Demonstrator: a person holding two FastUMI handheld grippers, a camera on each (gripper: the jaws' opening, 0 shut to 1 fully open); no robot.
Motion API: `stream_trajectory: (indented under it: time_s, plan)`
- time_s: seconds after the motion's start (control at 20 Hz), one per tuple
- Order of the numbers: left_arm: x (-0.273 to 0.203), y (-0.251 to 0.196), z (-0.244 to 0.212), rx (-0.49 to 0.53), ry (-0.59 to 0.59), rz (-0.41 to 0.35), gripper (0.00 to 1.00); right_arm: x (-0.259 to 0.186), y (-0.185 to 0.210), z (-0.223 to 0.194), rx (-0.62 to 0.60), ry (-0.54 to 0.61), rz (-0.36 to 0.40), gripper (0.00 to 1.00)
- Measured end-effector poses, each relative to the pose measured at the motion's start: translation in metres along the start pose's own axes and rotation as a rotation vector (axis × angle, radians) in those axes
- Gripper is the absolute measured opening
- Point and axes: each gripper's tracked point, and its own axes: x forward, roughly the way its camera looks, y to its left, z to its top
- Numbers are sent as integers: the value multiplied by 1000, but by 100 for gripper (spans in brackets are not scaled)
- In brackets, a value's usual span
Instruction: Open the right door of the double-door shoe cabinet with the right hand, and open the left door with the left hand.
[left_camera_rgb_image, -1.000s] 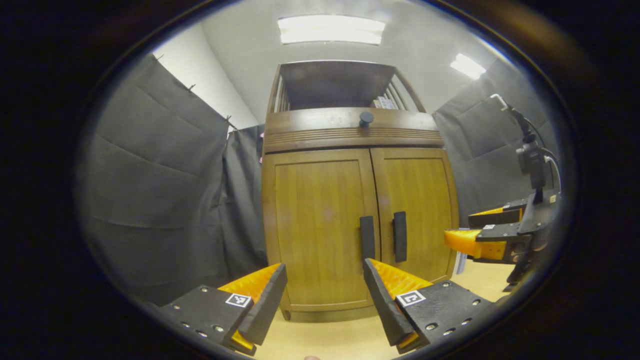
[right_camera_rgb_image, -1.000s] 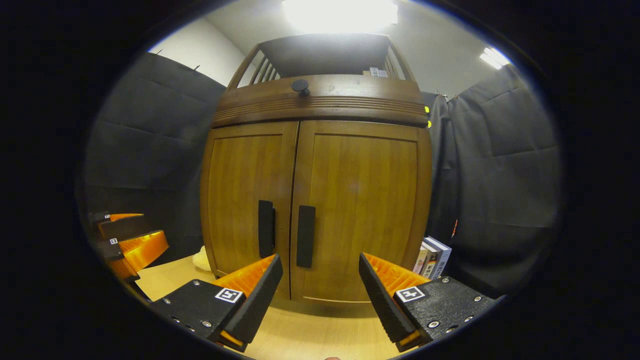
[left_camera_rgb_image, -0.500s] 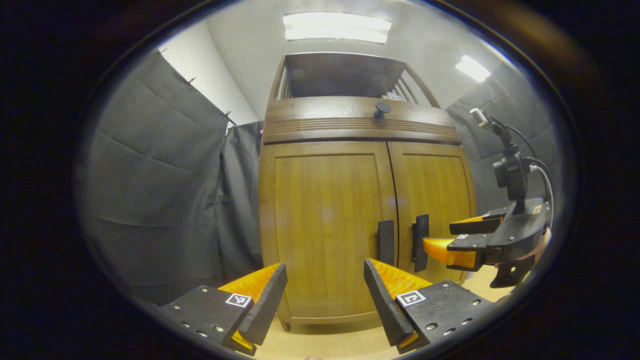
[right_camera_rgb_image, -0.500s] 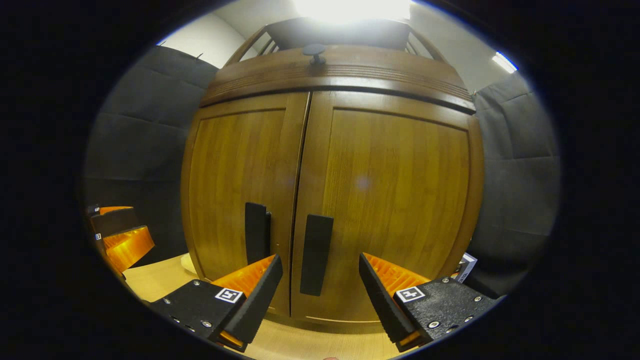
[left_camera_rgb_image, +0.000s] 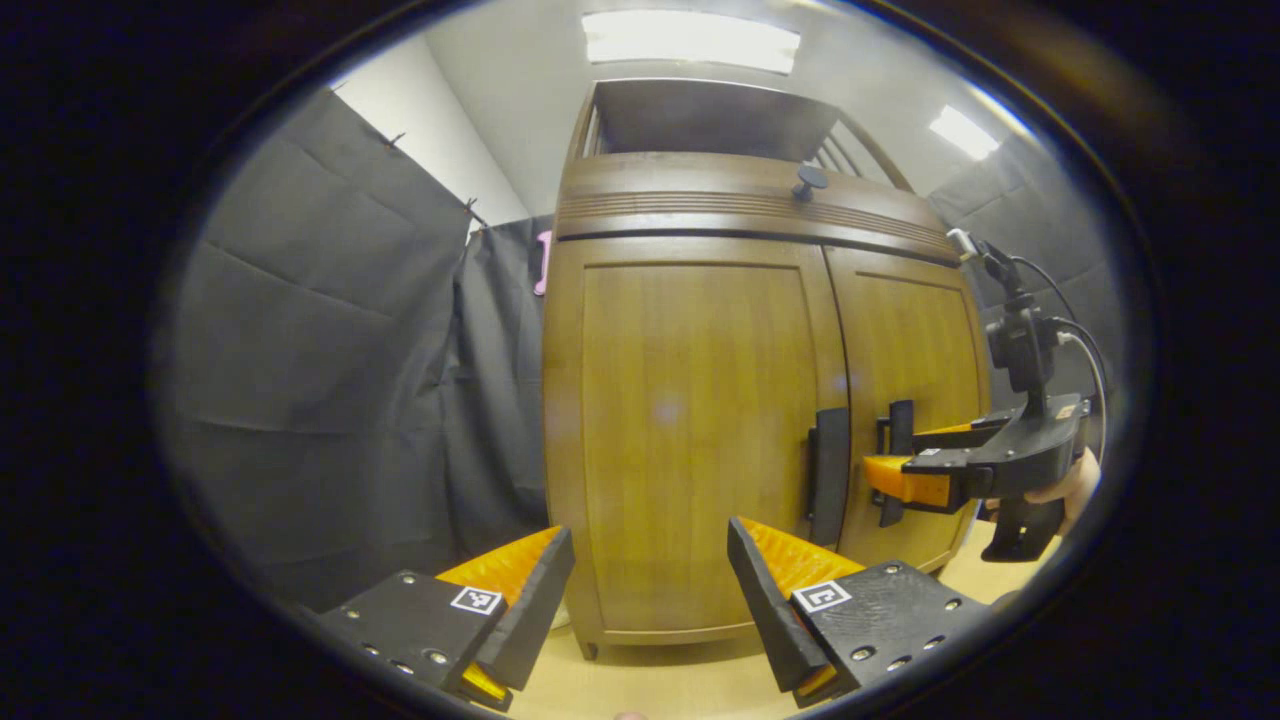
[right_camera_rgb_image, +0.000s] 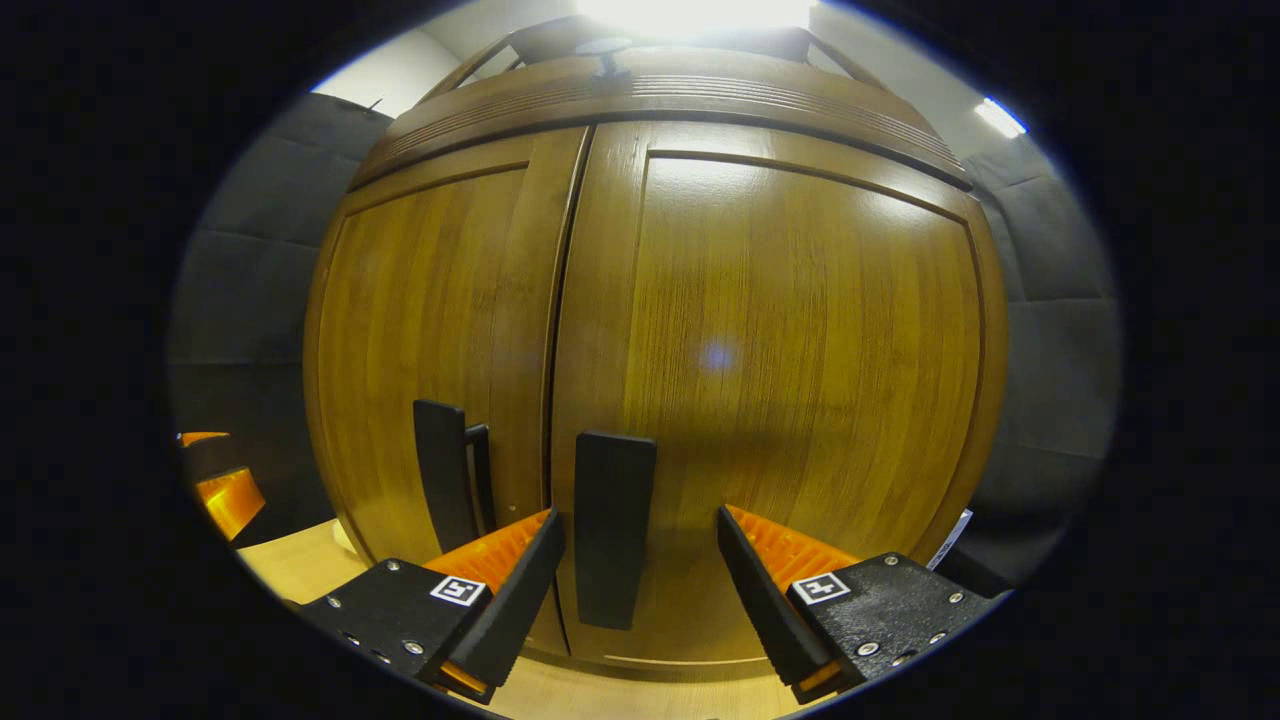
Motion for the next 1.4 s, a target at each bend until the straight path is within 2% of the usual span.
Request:
stream_trajectory:
  time_s: [0.15,0.25,0.3,0.4,0.55,0.7,0.95,1.2,1.25,1.35,1.4]
  plan:
    - [-2,16,-7,6,8,23,95,3,2,2,5,-8,11,88]
    - [-4,22,-13,2,22,37,95,7,12,-2,32,8,57,68]
    - [-5,24,-15,-7,25,40,95,6,14,-3,43,13,70,53]
    - [-8,24,-19,-28,28,40,95,6,16,-2,64,19,79,38]
    - [-11,29,-19,-32,38,66,95,7,17,-2,65,19,92,33]
    - [-16,32,-9,-30,37,88,95,3,17,-4,33,14,99,22]
    - [-25,36,1,-35,24,84,95,-21,17,-4,66,2,146,19]
    - [-19,34,-5,-64,27,19,95,-62,12,-6,114,-13,217,19]
    - [-16,36,-7,-69,31,-2,89,-70,10,-7,123,-15,227,19]
    - [-8,41,-11,-69,46,-36,89,-83,6,-8,118,-22,227,19]
    - [-4,43,-11,-64,53,-48,95,-89,5,-9,115,-27,227,19]
